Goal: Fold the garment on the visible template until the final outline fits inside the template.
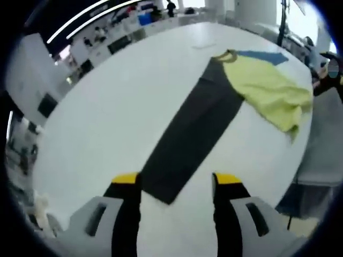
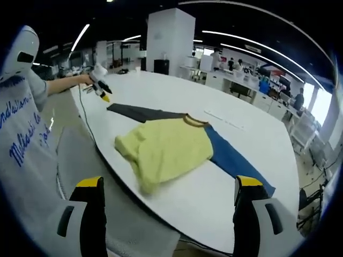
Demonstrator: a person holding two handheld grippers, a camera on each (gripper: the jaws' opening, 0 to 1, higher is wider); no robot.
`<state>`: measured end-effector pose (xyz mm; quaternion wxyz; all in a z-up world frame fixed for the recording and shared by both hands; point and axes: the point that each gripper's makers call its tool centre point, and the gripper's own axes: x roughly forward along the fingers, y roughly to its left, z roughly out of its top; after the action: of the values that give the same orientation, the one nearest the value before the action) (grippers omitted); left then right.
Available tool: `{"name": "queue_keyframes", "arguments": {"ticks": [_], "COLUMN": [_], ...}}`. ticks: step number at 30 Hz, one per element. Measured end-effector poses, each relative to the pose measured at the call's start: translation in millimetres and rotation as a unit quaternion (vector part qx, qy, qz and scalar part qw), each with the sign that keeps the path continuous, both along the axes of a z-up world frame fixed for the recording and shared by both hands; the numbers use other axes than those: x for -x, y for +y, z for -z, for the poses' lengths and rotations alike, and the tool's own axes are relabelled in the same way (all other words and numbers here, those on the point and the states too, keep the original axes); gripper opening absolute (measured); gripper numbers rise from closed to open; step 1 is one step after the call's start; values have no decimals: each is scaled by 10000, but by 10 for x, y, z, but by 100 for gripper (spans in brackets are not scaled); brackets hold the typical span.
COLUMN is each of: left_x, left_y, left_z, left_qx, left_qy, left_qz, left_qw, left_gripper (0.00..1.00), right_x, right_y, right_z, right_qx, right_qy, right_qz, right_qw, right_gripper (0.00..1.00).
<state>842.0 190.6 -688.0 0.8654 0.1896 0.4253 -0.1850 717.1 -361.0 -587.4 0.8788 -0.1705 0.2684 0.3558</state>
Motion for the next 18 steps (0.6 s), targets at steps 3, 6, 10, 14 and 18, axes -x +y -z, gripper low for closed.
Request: {"name": "queue_keyframes", "arguments": {"ticks": [3, 6, 10, 14, 18], "left_x": [-14, 34, 73, 85, 149], "left_y": [-155, -151, -212, -373, -577], "left_z": [-99, -105, -188, -375, -518], "left_qx": [463, 551, 652, 834, 998], "left_qy": [-323, -297, -474, -827, -997], "left_qz": [100, 37, 7, 123, 340], "left_qw": [9984, 9980, 9967, 9930, 9894], "left_gripper": [62, 65, 68, 75, 83], "right_x": [-16, -29, -57, -70, -72], "right_y": [28, 52, 58, 40, 33], "right_z": [17, 23, 17, 29, 49], "right_qx": [-13, -29, -63, -58, -83], "right_qy": [14, 15, -12, -3, 13], "right_qz": [-88, -144, -188, -192, -210], "right_qw": [10000, 9999, 9998, 9998, 9997], "right_gripper": [100, 100, 100, 100, 100]}}
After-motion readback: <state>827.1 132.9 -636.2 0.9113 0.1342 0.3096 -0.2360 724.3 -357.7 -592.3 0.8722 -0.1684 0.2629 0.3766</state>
